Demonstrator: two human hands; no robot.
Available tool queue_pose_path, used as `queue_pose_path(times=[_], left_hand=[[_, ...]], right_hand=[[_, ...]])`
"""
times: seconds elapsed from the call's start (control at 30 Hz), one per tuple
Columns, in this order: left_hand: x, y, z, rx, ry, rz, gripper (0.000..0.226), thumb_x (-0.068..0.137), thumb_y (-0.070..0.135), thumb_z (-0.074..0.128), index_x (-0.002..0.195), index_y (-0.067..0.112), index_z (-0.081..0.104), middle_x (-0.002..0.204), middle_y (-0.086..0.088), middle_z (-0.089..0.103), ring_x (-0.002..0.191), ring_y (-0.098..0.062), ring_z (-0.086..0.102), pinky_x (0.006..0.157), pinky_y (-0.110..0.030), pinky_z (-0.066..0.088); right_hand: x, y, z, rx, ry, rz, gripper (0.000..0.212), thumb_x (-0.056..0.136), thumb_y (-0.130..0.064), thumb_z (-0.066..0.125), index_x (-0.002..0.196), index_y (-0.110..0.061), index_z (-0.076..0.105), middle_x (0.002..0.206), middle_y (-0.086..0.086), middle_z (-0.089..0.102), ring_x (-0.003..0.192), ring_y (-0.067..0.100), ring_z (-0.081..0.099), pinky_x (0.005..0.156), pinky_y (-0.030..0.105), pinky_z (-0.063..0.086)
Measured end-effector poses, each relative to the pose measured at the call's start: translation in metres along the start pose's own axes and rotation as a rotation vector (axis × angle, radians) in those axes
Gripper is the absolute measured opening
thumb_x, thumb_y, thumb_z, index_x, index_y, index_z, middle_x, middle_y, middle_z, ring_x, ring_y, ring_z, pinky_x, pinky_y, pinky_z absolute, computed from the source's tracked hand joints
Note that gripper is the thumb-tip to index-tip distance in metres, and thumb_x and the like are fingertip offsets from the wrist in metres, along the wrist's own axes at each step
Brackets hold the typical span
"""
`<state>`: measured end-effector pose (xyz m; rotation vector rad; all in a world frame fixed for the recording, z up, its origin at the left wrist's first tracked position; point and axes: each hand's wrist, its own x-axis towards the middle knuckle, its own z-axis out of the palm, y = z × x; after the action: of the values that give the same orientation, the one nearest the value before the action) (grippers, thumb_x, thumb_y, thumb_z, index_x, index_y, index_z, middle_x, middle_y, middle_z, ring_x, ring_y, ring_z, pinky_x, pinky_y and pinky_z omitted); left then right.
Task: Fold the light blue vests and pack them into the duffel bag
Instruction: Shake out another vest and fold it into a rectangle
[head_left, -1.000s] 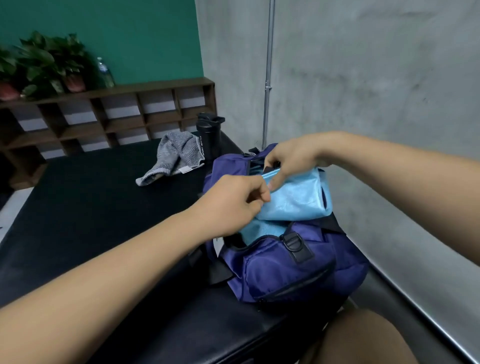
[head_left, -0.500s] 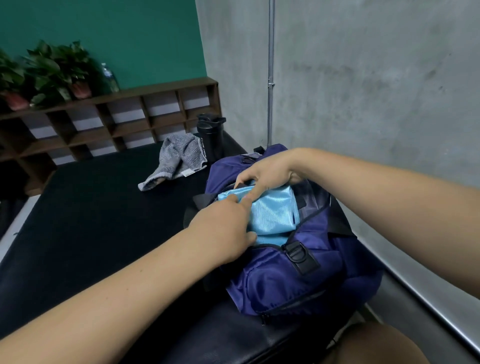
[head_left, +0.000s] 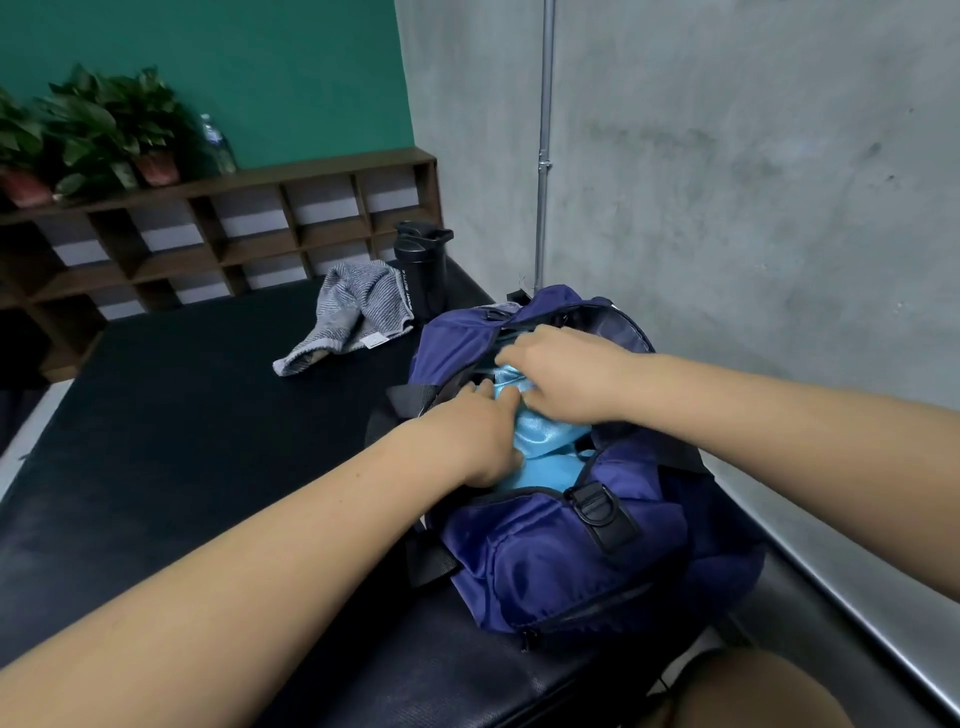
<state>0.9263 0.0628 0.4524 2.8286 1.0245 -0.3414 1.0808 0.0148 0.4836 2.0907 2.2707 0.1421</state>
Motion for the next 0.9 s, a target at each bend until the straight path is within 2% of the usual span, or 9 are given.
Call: queue_pose_path(times=[0.17, 0.27, 0.33, 0.43, 0.5, 0.57, 0.67, 0.8, 0.9], left_hand=[[0.011, 0.0, 0.01, 0.005, -0.056, -0.069, 0.063, 0.107, 0.025, 0.049, 0.159, 0.012, 0.015, 0.171, -0.025, 0.011, 0.156, -0.041, 0.025, 0.123, -0.054, 0.031], [0.015, -0.001, 0.009, 0.029, -0.102, -0.095, 0.058, 0.109, 0.02, 0.046, 0.158, 0.014, 0.015, 0.171, -0.025, 0.012, 0.144, -0.042, 0.044, 0.114, -0.054, 0.041], [0.019, -0.002, 0.007, 0.056, -0.143, -0.096, 0.06, 0.11, 0.02, 0.045, 0.16, 0.014, 0.011, 0.174, -0.024, 0.004, 0.144, -0.043, 0.045, 0.114, -0.054, 0.041], [0.018, -0.001, 0.005, 0.112, -0.193, -0.092, 0.063, 0.111, 0.023, 0.043, 0.163, 0.013, 0.008, 0.175, -0.025, -0.001, 0.146, -0.045, 0.044, 0.117, -0.055, 0.039], [0.011, 0.002, -0.001, 0.111, -0.188, -0.08, 0.058, 0.111, 0.022, 0.042, 0.162, 0.011, 0.015, 0.172, -0.027, 0.01, 0.143, -0.044, 0.047, 0.115, -0.053, 0.041], [-0.001, 0.006, -0.011, 0.06, -0.144, -0.045, 0.05, 0.113, 0.022, 0.038, 0.159, 0.007, 0.029, 0.165, -0.024, 0.03, 0.142, -0.039, 0.046, 0.111, -0.045, 0.041], [-0.028, 0.005, -0.03, -0.08, -0.035, 0.034, 0.048, 0.113, 0.029, 0.041, 0.158, 0.014, 0.039, 0.159, -0.017, 0.045, 0.141, -0.033, 0.048, 0.107, -0.039, 0.04], [-0.073, -0.02, -0.046, -0.229, 0.26, 0.147, 0.044, 0.105, 0.026, 0.056, 0.148, 0.026, 0.052, 0.137, -0.004, 0.064, 0.127, -0.025, 0.058, 0.096, -0.032, 0.042], [-0.107, -0.055, -0.048, -0.288, 0.425, 0.139, 0.031, 0.101, 0.026, 0.062, 0.132, 0.028, 0.064, 0.116, 0.009, 0.065, 0.11, -0.014, 0.059, 0.087, -0.025, 0.039]], right_hand=[[-0.041, -0.004, 0.01, 0.053, -0.233, 0.014, 0.043, 0.105, -0.039, 0.052, 0.145, -0.022, 0.05, 0.146, 0.003, 0.055, 0.133, 0.029, 0.054, 0.104, 0.047, 0.05], [-0.045, -0.006, 0.015, -0.011, -0.382, 0.037, 0.061, 0.114, -0.041, 0.037, 0.169, -0.025, 0.016, 0.174, 0.006, 0.023, 0.154, 0.031, 0.035, 0.118, 0.048, 0.04], [-0.042, -0.007, 0.019, -0.02, -0.482, 0.076, 0.067, 0.115, -0.045, 0.03, 0.171, -0.025, -0.002, 0.178, 0.01, 0.0, 0.161, 0.035, 0.022, 0.126, 0.048, 0.029], [-0.037, -0.01, 0.022, -0.053, -0.586, 0.092, 0.07, 0.114, -0.052, 0.025, 0.169, -0.027, -0.012, 0.177, 0.014, -0.011, 0.164, 0.035, 0.009, 0.132, 0.047, 0.012], [-0.035, -0.012, 0.018, -0.071, -0.605, 0.11, 0.069, 0.114, -0.055, 0.023, 0.17, -0.027, -0.006, 0.177, 0.015, -0.004, 0.163, 0.038, 0.012, 0.132, 0.05, 0.013], [-0.034, -0.013, 0.008, -0.038, -0.558, 0.126, 0.061, 0.113, -0.052, 0.026, 0.167, -0.024, 0.024, 0.172, 0.016, 0.026, 0.152, 0.041, 0.036, 0.124, 0.053, 0.03], [-0.035, -0.011, -0.012, -0.014, -0.377, 0.123, 0.039, 0.108, -0.044, 0.036, 0.133, -0.022, 0.057, 0.138, 0.011, 0.062, 0.122, 0.034, 0.059, 0.104, 0.049, 0.048], [-0.037, -0.02, -0.037, 0.083, -0.077, 0.158, 0.036, 0.104, -0.044, 0.046, 0.134, -0.029, 0.06, 0.126, 0.004, 0.064, 0.121, 0.029, 0.06, 0.1, 0.048, 0.051], [-0.033, -0.044, -0.049, 0.162, 0.102, 0.109, 0.039, 0.103, -0.044, 0.05, 0.135, -0.026, 0.061, 0.133, 0.001, 0.063, 0.128, 0.027, 0.058, 0.102, 0.048, 0.051]])
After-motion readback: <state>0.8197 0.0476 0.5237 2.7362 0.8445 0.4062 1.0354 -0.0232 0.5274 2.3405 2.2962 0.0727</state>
